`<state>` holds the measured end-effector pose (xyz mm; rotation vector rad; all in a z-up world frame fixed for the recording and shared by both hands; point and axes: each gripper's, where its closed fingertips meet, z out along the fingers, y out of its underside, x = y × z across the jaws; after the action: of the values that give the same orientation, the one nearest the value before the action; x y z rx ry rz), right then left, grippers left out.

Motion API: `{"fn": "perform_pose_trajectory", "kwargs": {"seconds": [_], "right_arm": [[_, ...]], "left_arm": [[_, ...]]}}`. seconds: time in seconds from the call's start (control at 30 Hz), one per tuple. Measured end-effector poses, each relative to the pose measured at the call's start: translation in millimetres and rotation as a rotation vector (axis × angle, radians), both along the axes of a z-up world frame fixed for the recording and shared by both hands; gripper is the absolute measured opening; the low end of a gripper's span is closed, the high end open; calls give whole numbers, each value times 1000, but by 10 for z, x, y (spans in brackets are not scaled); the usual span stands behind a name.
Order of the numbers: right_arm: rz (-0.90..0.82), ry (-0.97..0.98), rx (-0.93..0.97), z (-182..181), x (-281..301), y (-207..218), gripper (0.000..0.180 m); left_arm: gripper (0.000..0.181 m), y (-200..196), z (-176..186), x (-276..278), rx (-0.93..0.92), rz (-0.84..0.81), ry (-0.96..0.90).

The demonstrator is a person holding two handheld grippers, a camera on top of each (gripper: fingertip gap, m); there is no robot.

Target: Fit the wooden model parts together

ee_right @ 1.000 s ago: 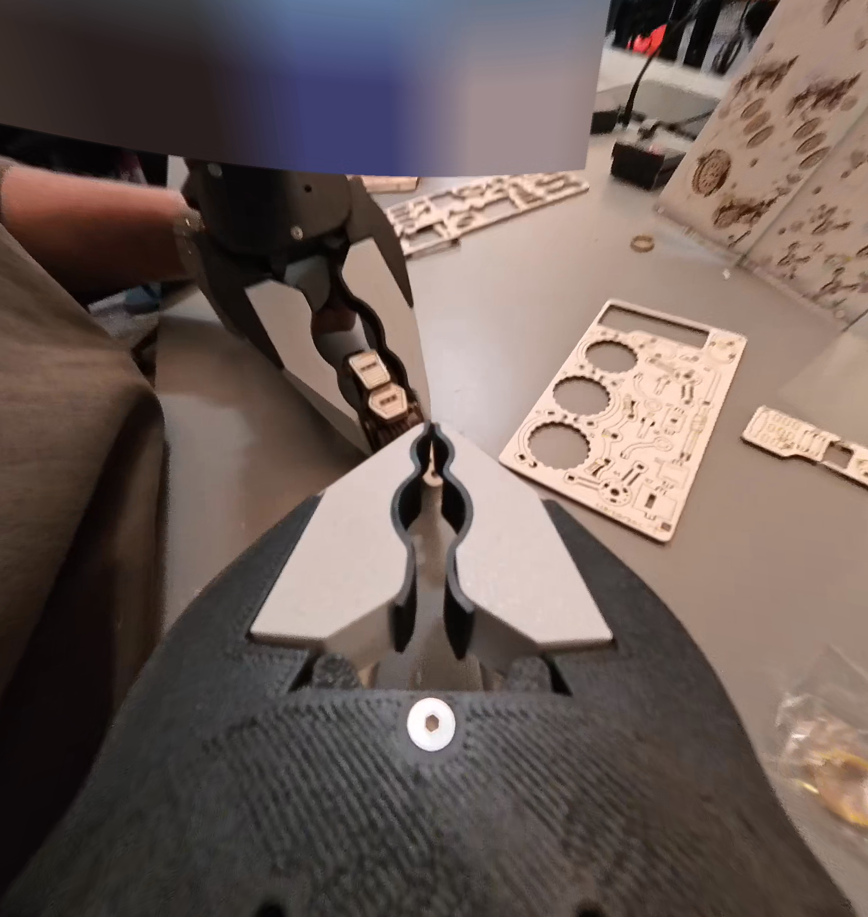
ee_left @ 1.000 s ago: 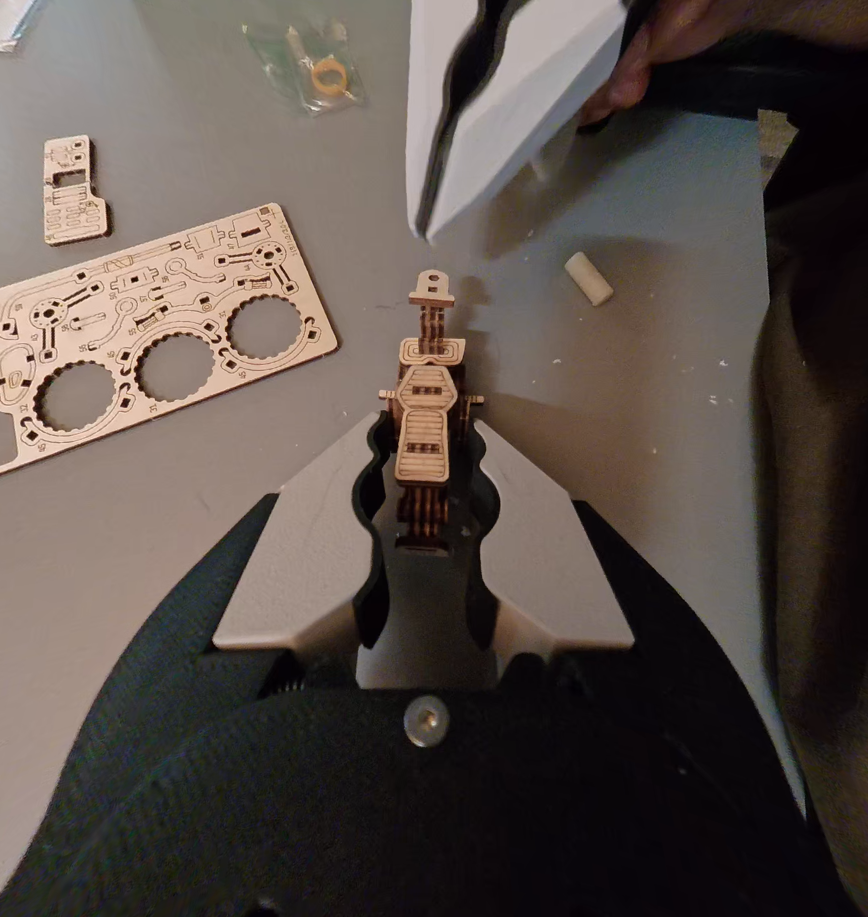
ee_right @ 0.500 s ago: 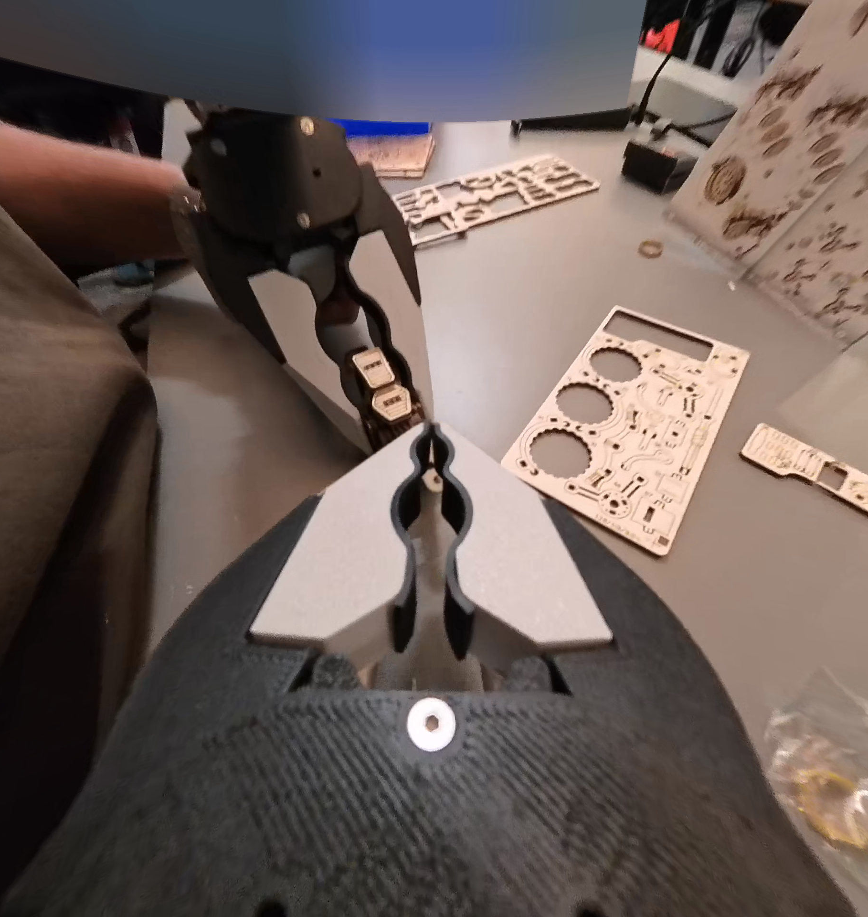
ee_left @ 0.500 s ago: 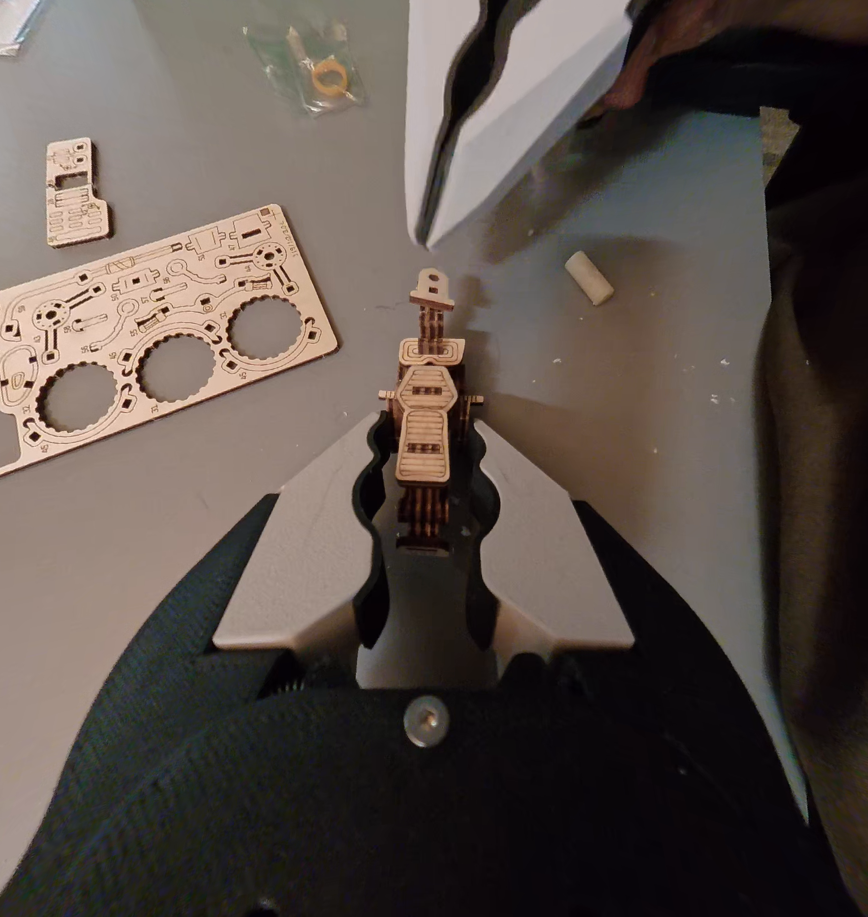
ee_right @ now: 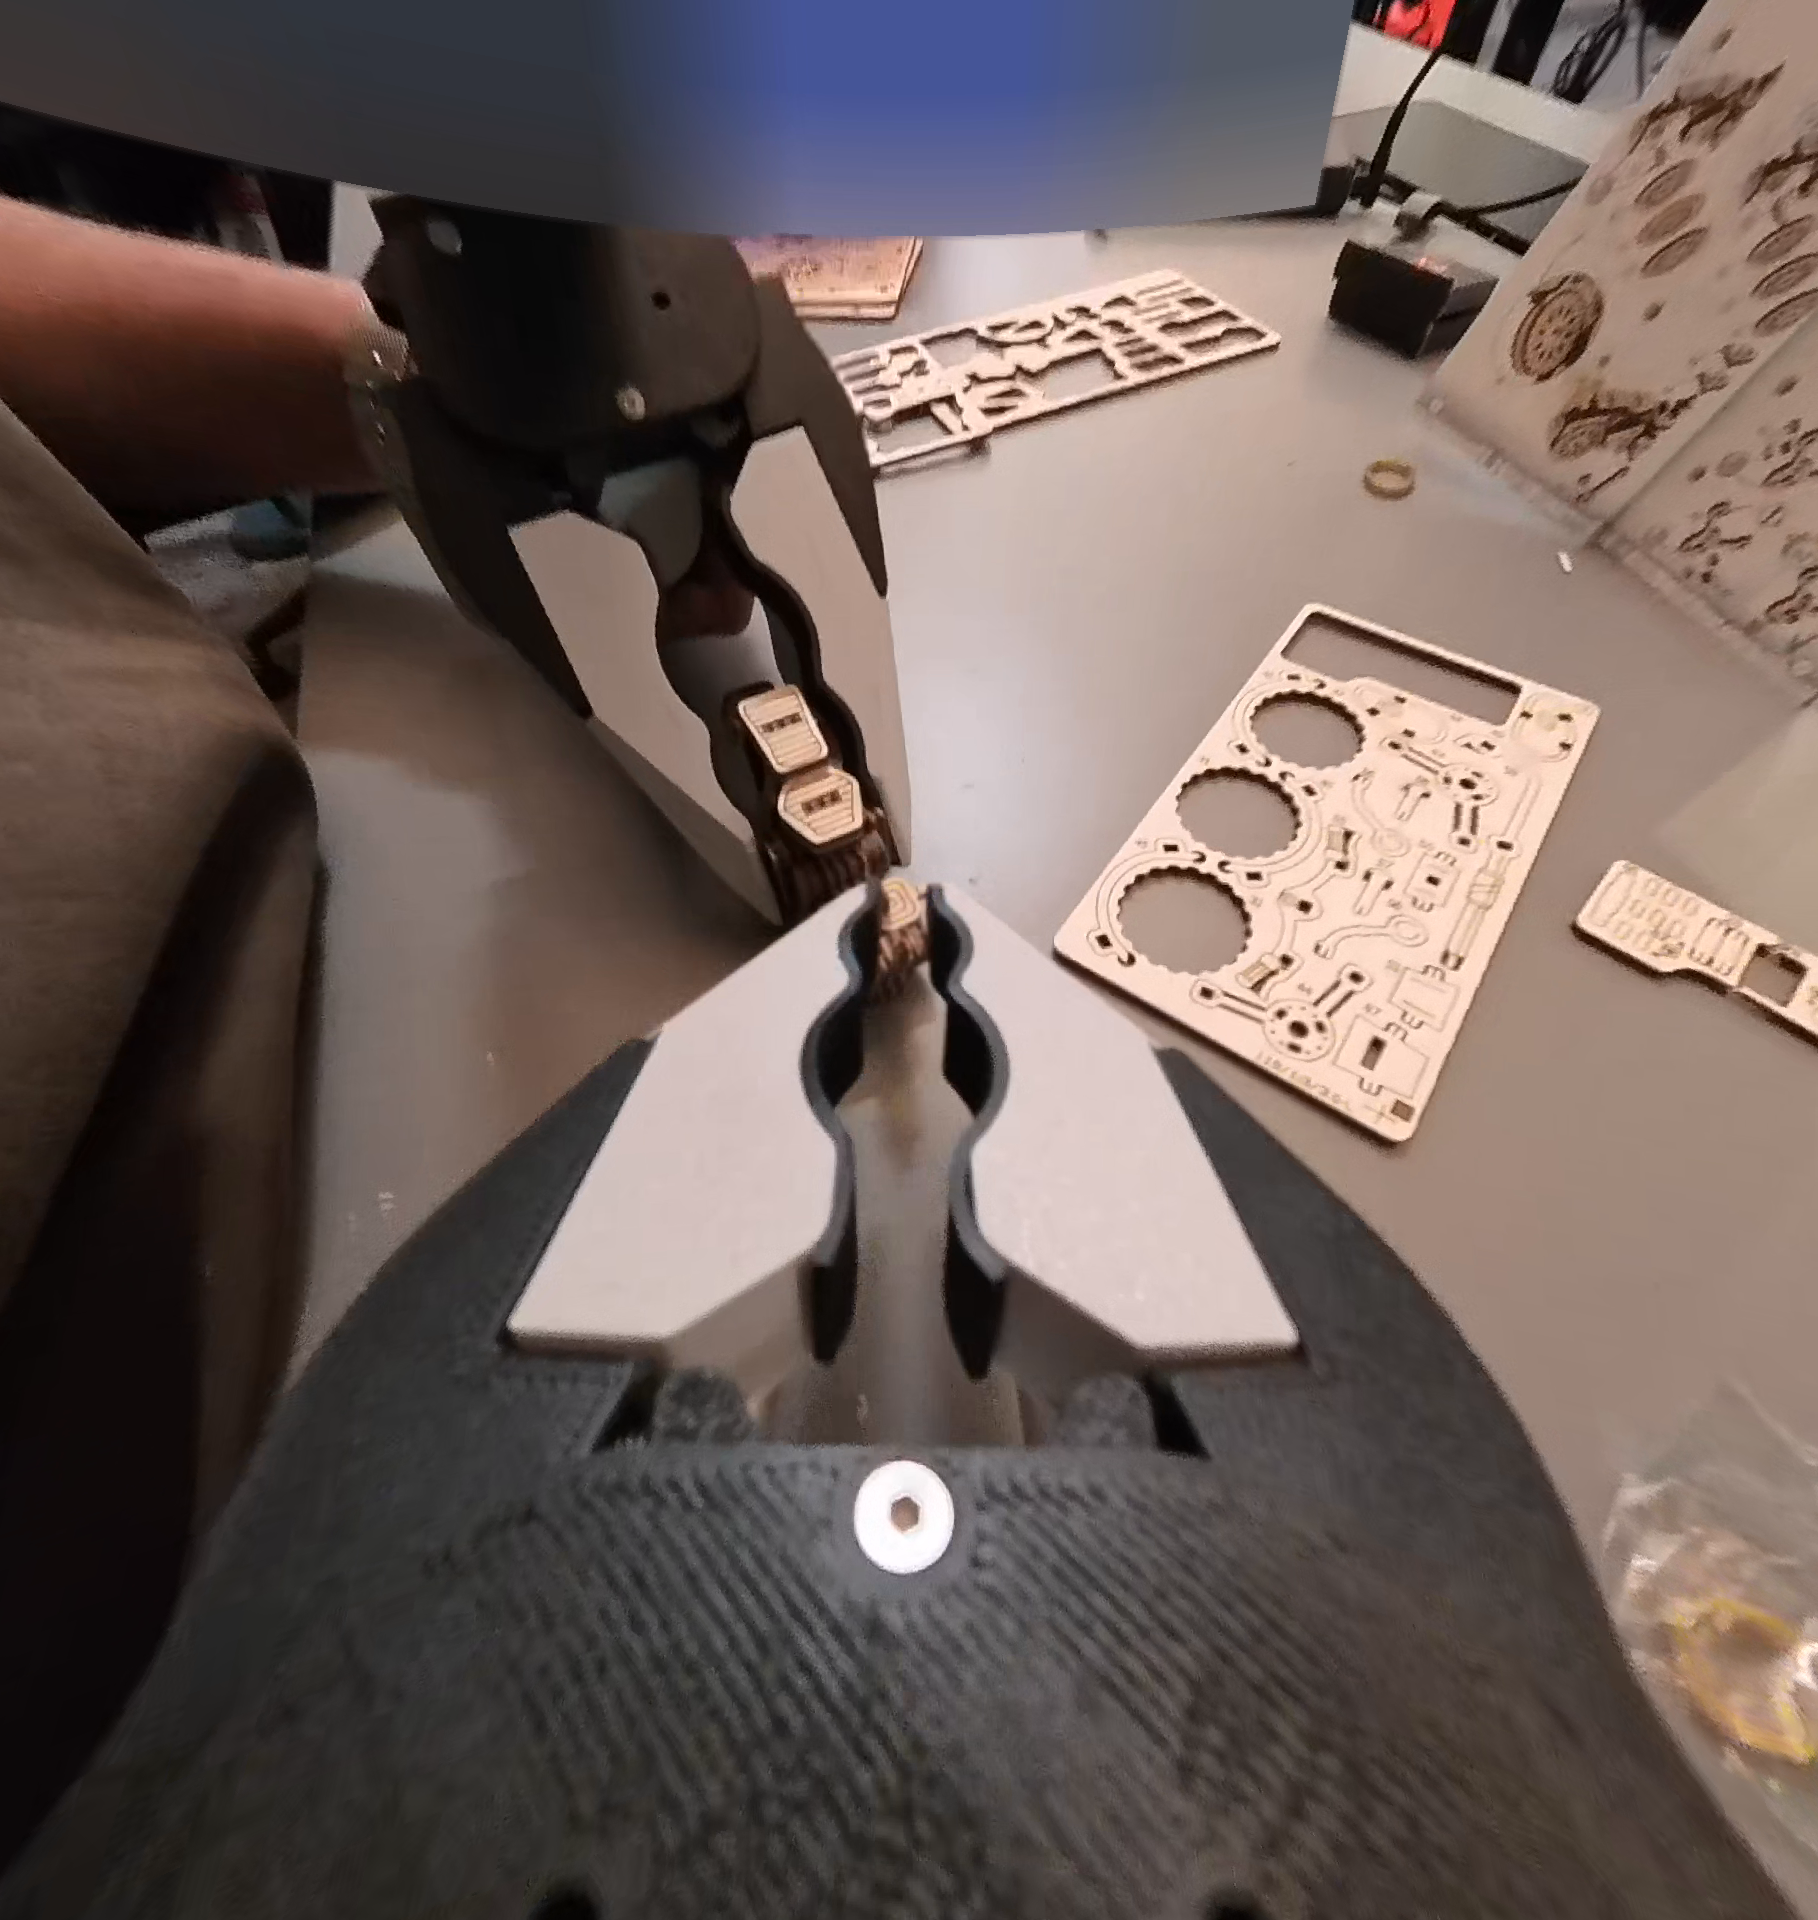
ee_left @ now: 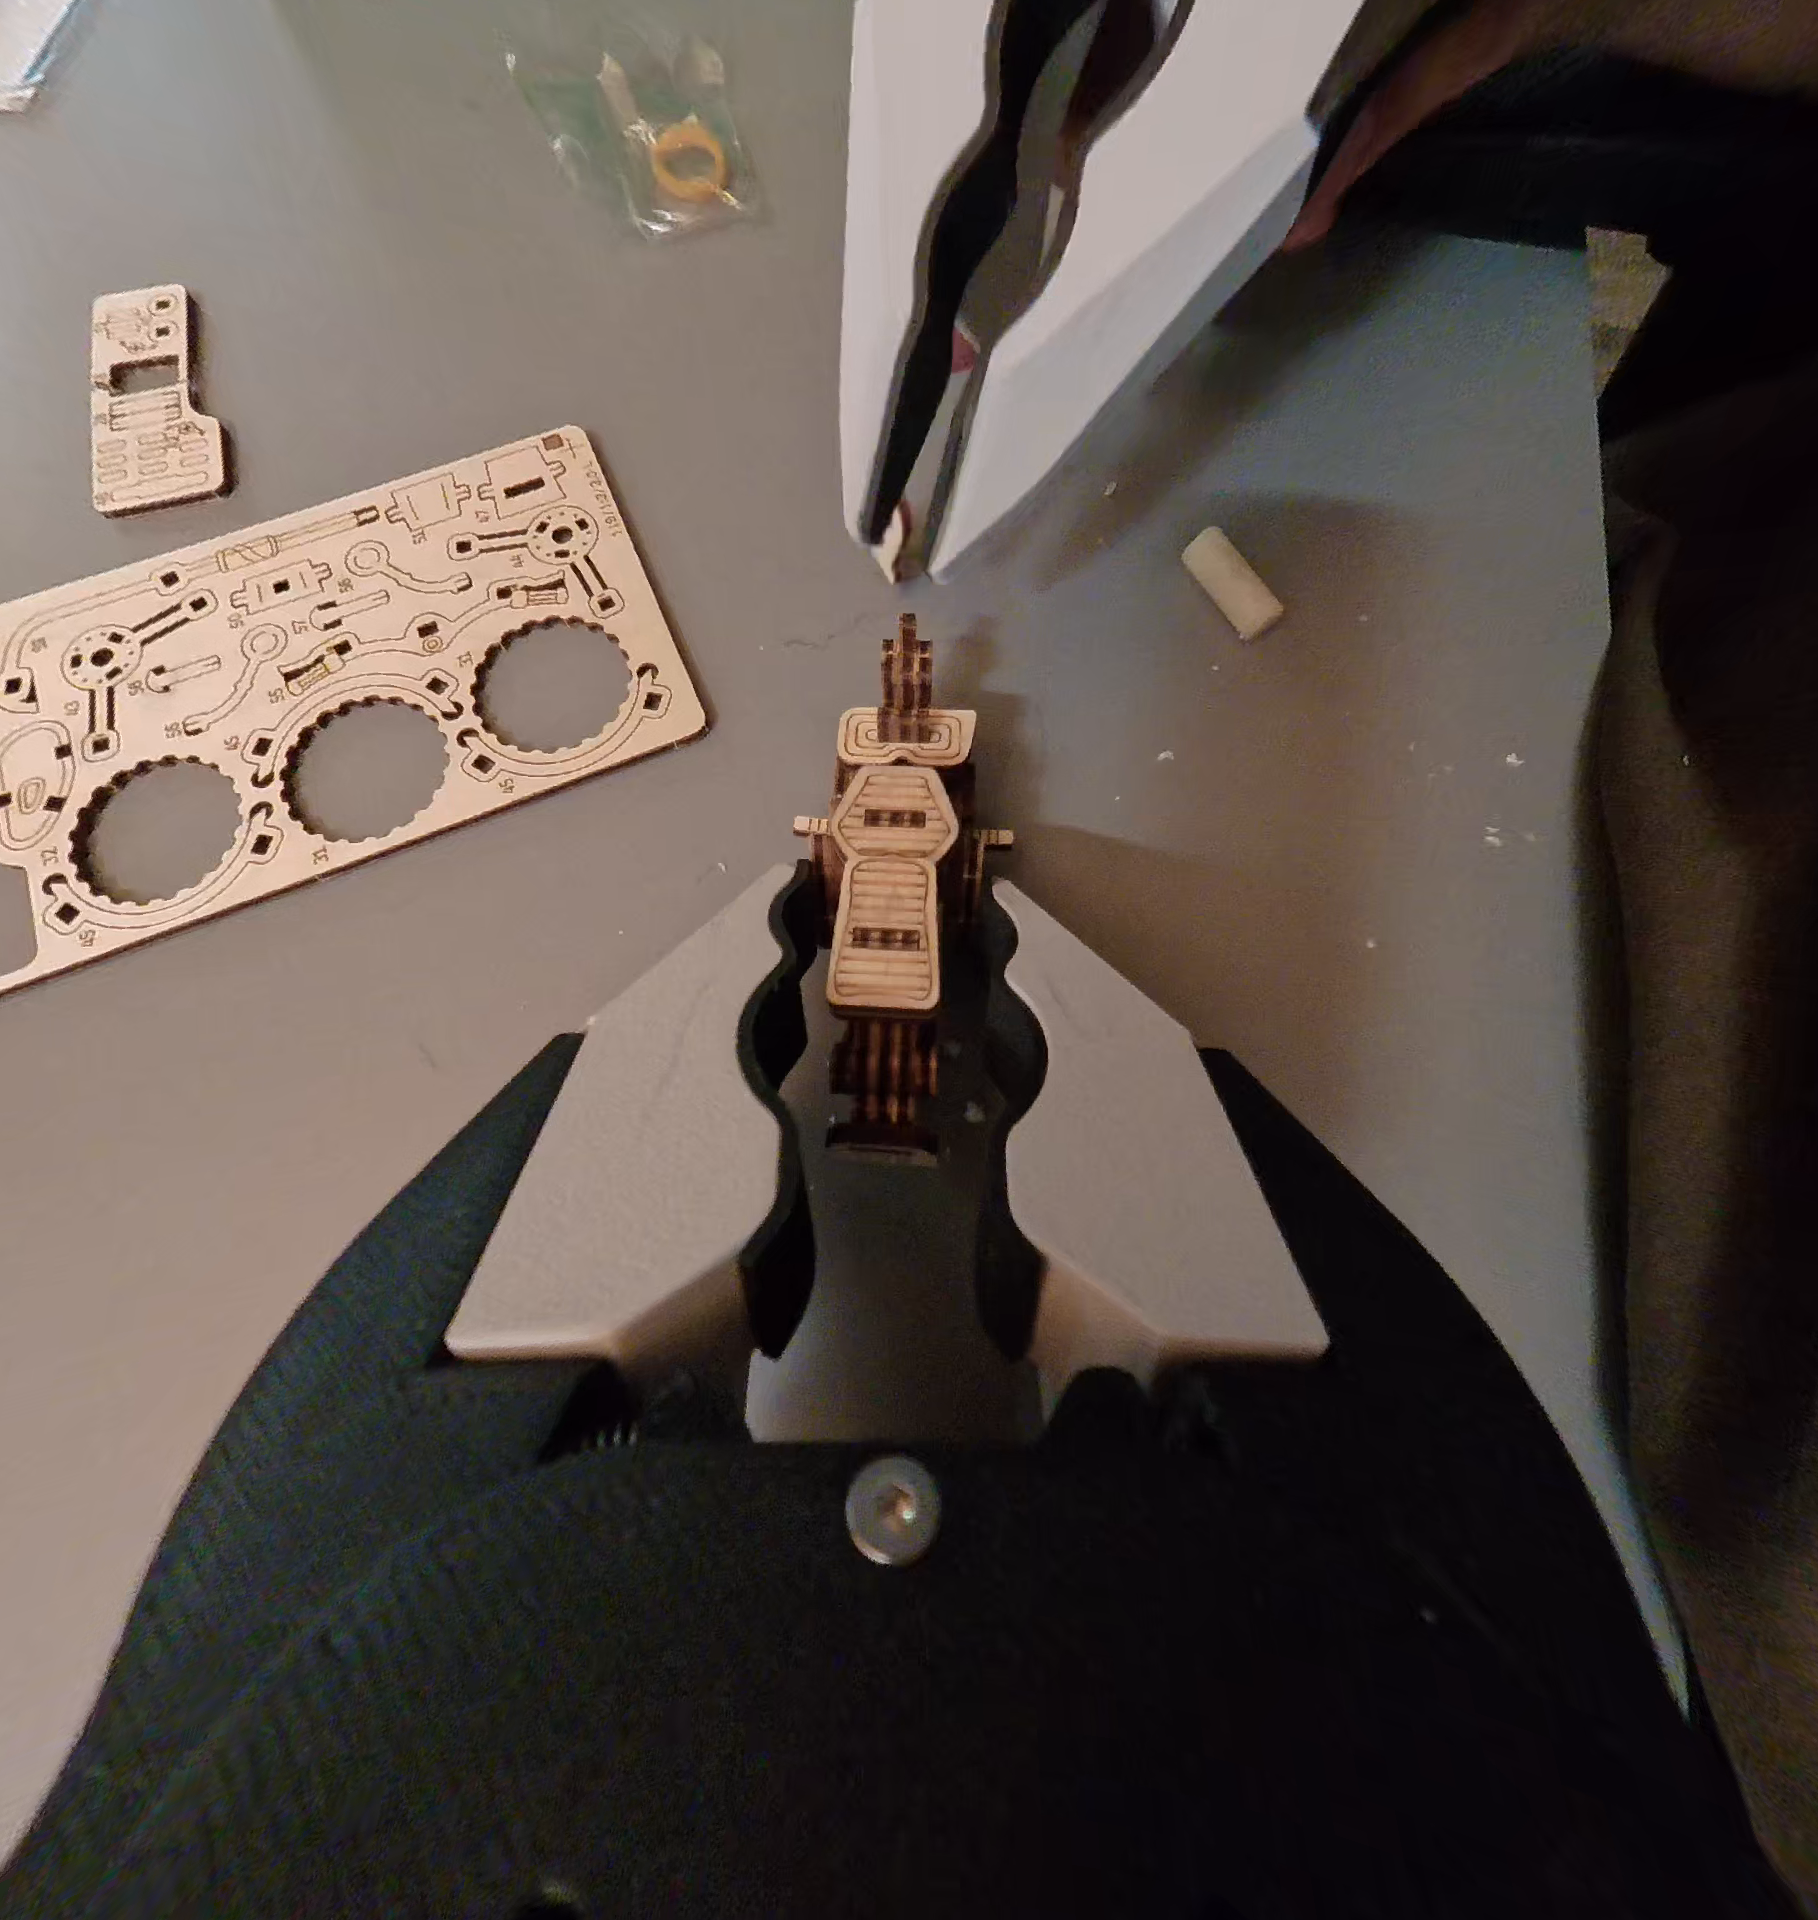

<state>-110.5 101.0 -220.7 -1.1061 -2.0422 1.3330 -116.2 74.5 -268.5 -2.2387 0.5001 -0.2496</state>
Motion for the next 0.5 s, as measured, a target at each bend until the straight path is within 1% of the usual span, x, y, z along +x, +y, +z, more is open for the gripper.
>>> {"fn": "perform_pose_trajectory", "kwargs": {"seconds": [0.07, 0.13, 0.27, 0.37, 0.5], "right_arm": [[1, -13, 37, -53, 7, 19, 6], [-26, 7, 72, -26, -3, 114, 6], [-155, 13, 149, 32, 24, 562, 7], [-200, -88, 201, -89, 141, 787, 11], [-154, -258, 260, -398, 286, 751, 18]], "left_arm": [[29, 0, 0, -1, 0, 0, 0], [29, 1, 0, -1, 0, 1, 0], [29, 0, 1, -2, -1, 1, -2], [29, -1, 2, 0, -4, 0, -9], [29, -1, 3, 2, -6, -2, -14]]}}
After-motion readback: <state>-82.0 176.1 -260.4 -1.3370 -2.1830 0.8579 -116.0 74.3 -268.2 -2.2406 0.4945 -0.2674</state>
